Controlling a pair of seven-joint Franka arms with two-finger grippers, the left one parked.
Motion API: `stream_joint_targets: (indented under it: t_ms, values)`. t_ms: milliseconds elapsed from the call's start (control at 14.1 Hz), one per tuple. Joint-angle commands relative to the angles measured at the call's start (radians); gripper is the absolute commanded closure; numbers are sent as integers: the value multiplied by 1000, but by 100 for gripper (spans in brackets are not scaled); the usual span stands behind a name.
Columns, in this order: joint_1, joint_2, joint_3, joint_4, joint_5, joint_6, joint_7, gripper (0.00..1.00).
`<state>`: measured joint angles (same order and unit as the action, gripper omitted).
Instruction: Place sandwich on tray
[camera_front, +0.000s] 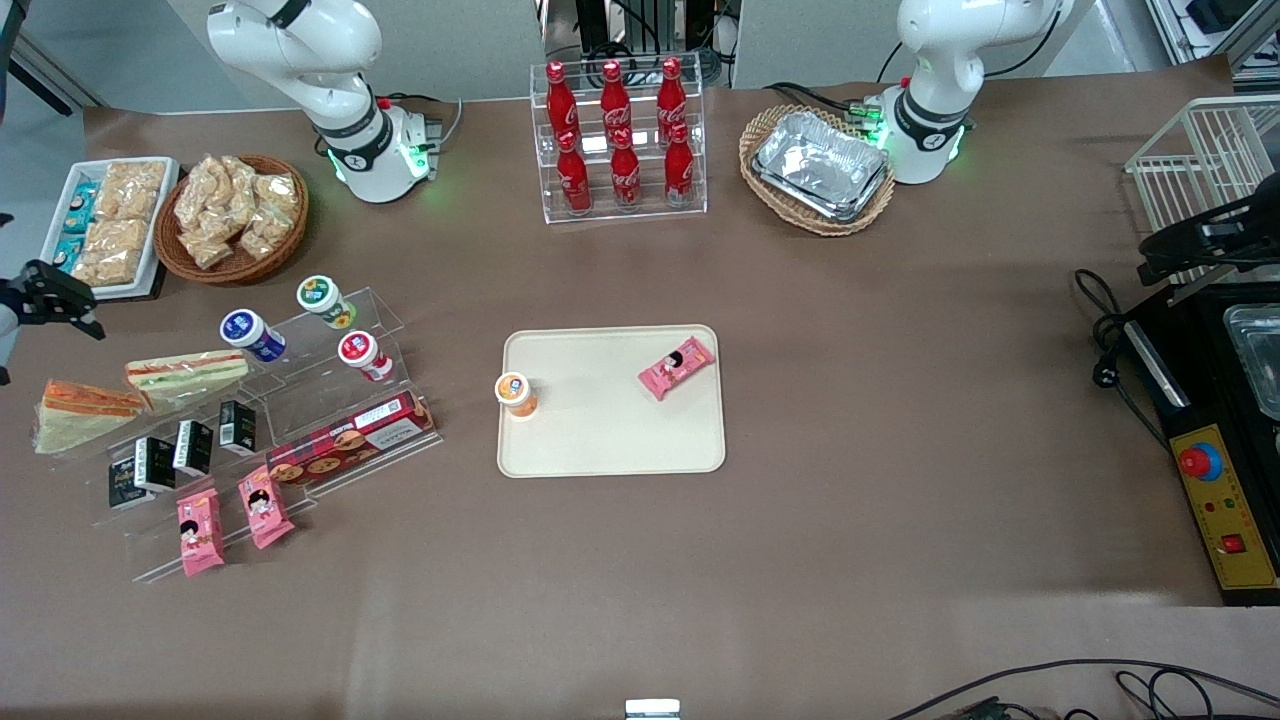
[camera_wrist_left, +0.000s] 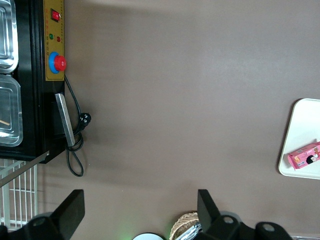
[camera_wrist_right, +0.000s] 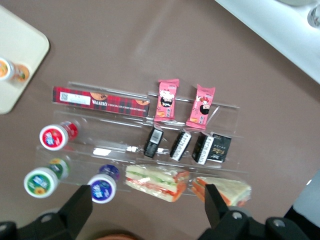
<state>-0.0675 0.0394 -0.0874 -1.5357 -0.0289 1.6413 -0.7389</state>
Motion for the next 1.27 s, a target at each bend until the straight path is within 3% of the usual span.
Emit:
stream_joint_targets:
  t_ms: [0, 212, 354, 778, 1202]
  values:
    - [-3, 17, -64, 16, 64, 31, -213, 0]
    - [-3, 36, -126, 14, 126, 37, -315, 0]
    - [-5, 42, -135, 14, 113, 48, -383, 0]
    - [-5, 92, -228, 14, 109, 129, -784, 0]
    - [-5, 143, -258, 16, 67, 173, -1185, 0]
